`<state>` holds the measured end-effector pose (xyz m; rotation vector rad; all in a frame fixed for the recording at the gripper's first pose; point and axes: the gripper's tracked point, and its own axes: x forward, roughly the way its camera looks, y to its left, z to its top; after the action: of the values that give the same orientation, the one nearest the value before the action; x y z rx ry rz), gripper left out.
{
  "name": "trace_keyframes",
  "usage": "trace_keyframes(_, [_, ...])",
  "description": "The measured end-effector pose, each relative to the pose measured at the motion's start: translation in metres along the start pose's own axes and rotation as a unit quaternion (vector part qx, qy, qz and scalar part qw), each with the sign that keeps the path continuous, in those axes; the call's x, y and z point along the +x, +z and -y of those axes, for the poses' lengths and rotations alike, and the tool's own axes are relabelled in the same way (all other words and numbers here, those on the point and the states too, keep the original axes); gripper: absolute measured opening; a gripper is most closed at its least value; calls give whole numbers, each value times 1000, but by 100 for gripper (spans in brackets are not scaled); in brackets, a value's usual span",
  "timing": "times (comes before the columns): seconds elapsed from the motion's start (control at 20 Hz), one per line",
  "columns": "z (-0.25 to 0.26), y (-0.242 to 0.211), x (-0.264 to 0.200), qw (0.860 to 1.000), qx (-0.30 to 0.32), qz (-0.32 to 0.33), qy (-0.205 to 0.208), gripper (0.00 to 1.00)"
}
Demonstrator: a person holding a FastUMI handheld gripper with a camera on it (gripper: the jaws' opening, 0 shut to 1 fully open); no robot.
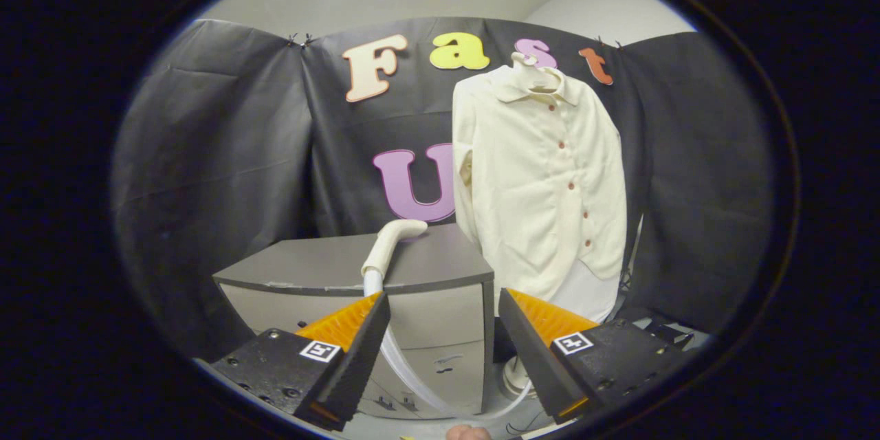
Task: Iron the clothes twice with a garment steamer, once on the left side and once on the right side.
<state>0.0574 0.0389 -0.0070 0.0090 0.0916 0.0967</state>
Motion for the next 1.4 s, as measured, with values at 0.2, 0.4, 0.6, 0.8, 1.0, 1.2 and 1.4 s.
trace_keyframes(0.2, [-14,18,28,1000,-10,9,10,97])
trace_keyframes(0.4, [-31,34,62,999,-19,15,23,97])
trace_keyframes(0.6, [-52,51,97,999,-28,23,36,97])
trace_keyframes(0.8, [-69,65,126,998,-29,27,46,96])
trace_keyframes(1.0, [-74,61,155,999,-35,-8,39,97])
trace_keyframes(1.2, [-80,53,184,998,-38,-44,33,97])
trace_keyframes(1.4, [-80,16,216,990,-61,-123,25,97])
